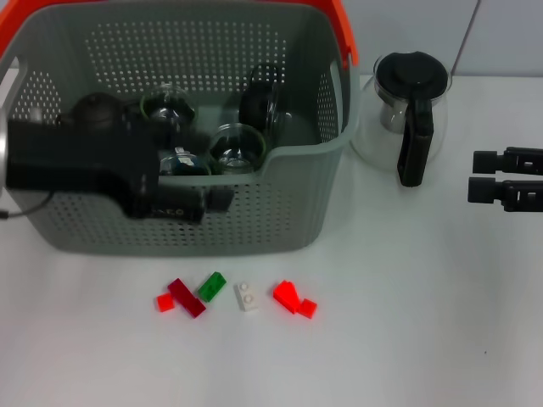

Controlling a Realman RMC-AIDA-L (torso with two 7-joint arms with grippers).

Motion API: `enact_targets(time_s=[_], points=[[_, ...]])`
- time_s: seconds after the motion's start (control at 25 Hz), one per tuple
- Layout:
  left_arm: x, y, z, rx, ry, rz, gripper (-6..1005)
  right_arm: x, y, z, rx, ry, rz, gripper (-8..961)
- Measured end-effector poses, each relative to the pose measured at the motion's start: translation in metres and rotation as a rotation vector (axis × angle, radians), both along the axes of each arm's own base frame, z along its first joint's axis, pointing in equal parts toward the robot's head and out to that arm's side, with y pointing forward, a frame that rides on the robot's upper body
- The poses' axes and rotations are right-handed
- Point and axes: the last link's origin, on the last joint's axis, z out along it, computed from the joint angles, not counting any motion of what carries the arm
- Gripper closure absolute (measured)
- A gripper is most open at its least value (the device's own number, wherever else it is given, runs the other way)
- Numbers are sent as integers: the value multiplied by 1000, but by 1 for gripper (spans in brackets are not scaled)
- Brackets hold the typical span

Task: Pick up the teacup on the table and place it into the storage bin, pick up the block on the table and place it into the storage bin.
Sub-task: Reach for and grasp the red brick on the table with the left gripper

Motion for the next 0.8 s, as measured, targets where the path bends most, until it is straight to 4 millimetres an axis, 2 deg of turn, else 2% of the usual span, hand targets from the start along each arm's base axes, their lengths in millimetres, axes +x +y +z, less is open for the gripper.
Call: enact_targets(time_s=[0.12,0.28,0.56,0.8], points=[[-8,-13,-4,-53,6,-20,138,0,0,0,1,0,1,132],[-13,-19,-9,-77,14,-3,138,0,1,0,4,1,0,132],[-21,-22,-17,-104,-13,31,137,0,1,1,12,7,-5,132],[-27,-23,-24,-170,105,61,137,1,1,1,14,5,-8,132]])
